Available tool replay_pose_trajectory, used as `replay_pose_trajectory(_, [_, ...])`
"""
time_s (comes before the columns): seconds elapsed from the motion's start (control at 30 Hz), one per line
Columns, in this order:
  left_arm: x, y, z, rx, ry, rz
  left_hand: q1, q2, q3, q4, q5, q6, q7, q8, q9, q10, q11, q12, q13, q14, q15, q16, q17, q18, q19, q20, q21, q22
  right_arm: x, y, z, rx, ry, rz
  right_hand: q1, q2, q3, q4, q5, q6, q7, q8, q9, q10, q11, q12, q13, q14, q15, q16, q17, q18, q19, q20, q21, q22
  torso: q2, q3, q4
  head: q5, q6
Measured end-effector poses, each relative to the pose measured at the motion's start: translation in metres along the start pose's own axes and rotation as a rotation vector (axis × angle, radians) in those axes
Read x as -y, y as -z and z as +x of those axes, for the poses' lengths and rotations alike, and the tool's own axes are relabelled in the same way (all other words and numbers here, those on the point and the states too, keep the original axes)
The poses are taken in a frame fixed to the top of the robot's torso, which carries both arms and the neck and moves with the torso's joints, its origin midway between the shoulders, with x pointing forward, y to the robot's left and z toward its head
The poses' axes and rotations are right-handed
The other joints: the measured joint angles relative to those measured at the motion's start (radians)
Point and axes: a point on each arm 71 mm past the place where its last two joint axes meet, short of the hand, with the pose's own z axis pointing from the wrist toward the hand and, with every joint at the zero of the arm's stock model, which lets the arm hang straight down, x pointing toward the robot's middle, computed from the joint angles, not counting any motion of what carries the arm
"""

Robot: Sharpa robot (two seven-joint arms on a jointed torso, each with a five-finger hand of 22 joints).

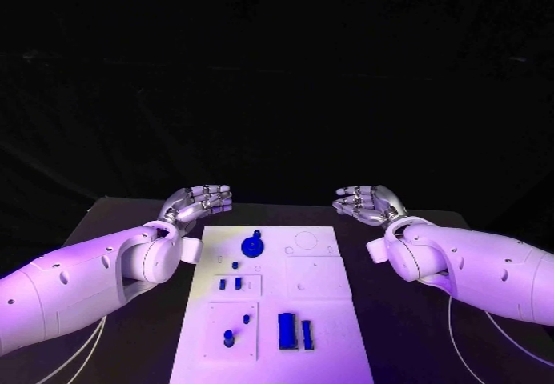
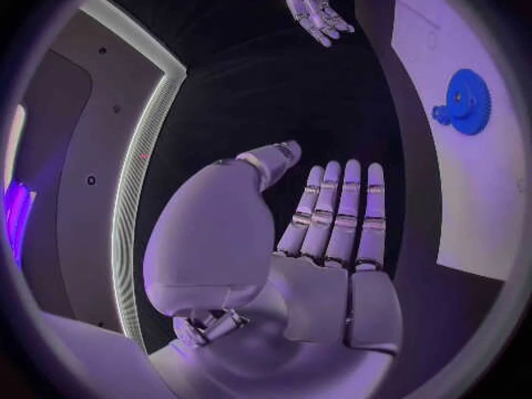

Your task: Assemble the parts on the task board

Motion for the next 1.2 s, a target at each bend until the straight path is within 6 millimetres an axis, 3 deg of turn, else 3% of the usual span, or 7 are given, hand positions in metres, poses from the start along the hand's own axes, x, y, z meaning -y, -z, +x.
replay_pose_trajectory(0.13, [-0.003,0.003,0.001,0.002,0.0,-0.009,-0.209,0.084,-0.25,-0.037,-0.078,-0.337,-0.083,-0.119,-0.087,-0.389,-0.075,-0.088,-0.025,-0.331,-0.062,-0.191,-0.053,-0.077,-0.26,-0.115,-0.179,-0.085,-0.001,0.004,0.004,-0.003,-0.019,0.004,-0.216,0.073,-0.13,-0.099,-0.073,-0.354,-0.08,-0.028,-0.145,-0.335,-0.058,-0.025,-0.057,-0.394,-0.044,-0.081,-0.133,-0.074,-0.352,-0.088,-0.024,-0.24,-0.005,0.0025,-0.0009,0.002,0.001])
replay_pose_trajectory(0.23, [-0.005,0.006,0.01,-0.005,0.008,-0.014,-0.329,0.114,-0.342,-0.051,-0.107,-0.461,-0.114,-0.162,-0.12,-0.533,-0.104,-0.118,-0.035,-0.452,-0.085,-0.257,-0.071,-0.1,-0.356,-0.157,-0.24,-0.114,-0.004,0.01,0.015,-0.006,-0.063,0.005,-0.361,0.105,-0.186,-0.146,-0.107,-0.511,-0.116,-0.039,-0.211,-0.608,-0.086,-0.034,-0.082,-0.63,-0.064,-0.117,-0.193,-0.098,-0.511,-0.127,-0.032,-0.348,-0.017,0.0106,-0.0023,0.005,0.009])
replay_pose_trajectory(0.27, [-0.006,0.007,0.013,-0.006,0.011,-0.015,-0.454,0.124,-0.372,-0.055,-0.117,-0.501,-0.123,-0.177,-0.13,-0.581,-0.113,-0.128,-0.038,-0.491,-0.092,-0.278,-0.077,-0.101,-0.387,-0.172,-0.26,-0.123,-0.006,0.013,0.02,-0.008,-0.081,0.005,-0.414,0.114,-0.201,-0.16,-0.116,-0.555,-0.126,-0.039,-0.229,-0.686,-0.094,-0.036,-0.089,-0.696,-0.07,-0.127,-0.209,-0.101,-0.555,-0.138,-0.037,-0.378,-0.023,0.0144,-0.0028,0.007,0.012])
replay_pose_trajectory(0.4, [-0.007,0.013,0.03,0.001,0.021,-0.016,-0.846,0.145,-0.435,-0.065,-0.136,-0.585,-0.145,-0.207,-0.152,-0.678,-0.133,-0.147,-0.044,-0.573,-0.109,-0.323,-0.09,-0.116,-0.451,-0.2,-0.301,-0.143,-0.017,0.026,0.044,-0.011,-0.185,0.003,-0.773,0.131,-0.232,-0.185,-0.134,-0.642,-0.145,-0.045,-0.265,-0.842,-0.108,-0.042,-0.103,-0.828,-0.081,-0.147,-0.242,-0.122,-0.642,-0.159,-0.042,-0.438,-0.054,0.0349,-0.0058,0.013,0.029])
replay_pose_trajectory(0.67, [-0.011,0.031,0.062,0.065,0.023,-0.013,-1.162,0.16,-0.478,-0.07,-0.145,-0.646,-0.162,-0.226,-0.168,-0.751,-0.149,-0.158,-0.048,-0.632,-0.119,-0.355,-0.099,-0.131,-0.495,-0.224,-0.33,-0.157,-0.029,0.044,0.064,0.045,-0.318,0.019,-1.241,0.146,-0.256,-0.204,-0.146,-0.715,-0.165,-0.051,-0.296,-0.973,-0.121,-0.046,-0.114,-0.94,-0.091,-0.159,-0.27,-0.137,-0.714,-0.178,-0.045,-0.489,-0.086,0.0566,-0.0093,0.018,0.044])
replay_pose_trajectory(1.0, [-0.011,0.041,0.07,0.175,-0.011,-0.004,-1.279,0.167,-0.496,-0.074,-0.153,-0.666,-0.168,-0.232,-0.173,-0.776,-0.152,-0.163,-0.05,-0.655,-0.125,-0.366,-0.102,-0.147,-0.516,-0.231,-0.341,-0.161,-0.028,0.047,0.061,0.106,-0.34,0.038,-1.405,0.151,-0.265,-0.213,-0.15,-0.739,-0.168,-0.055,-0.305,-1.015,-0.125,-0.046,-0.117,-0.974,-0.093,-0.163,-0.278,-0.137,-0.735,-0.186,-0.046,-0.504,-0.093,0.0613,-0.0096,0.018,0.045])
replay_pose_trajectory(1.2, [-0.01,0.042,0.068,0.203,-0.022,0.001,-1.279,0.167,-0.496,-0.074,-0.153,-0.666,-0.168,-0.232,-0.173,-0.776,-0.152,-0.163,-0.05,-0.655,-0.125,-0.366,-0.102,-0.147,-0.516,-0.231,-0.341,-0.162,-0.027,0.047,0.061,0.119,-0.343,0.041,-1.409,0.151,-0.265,-0.213,-0.15,-0.739,-0.168,-0.055,-0.306,-1.015,-0.125,-0.046,-0.118,-0.975,-0.094,-0.163,-0.279,-0.137,-0.735,-0.186,-0.046,-0.506,-0.093,0.0615,-0.0096,0.018,0.045])
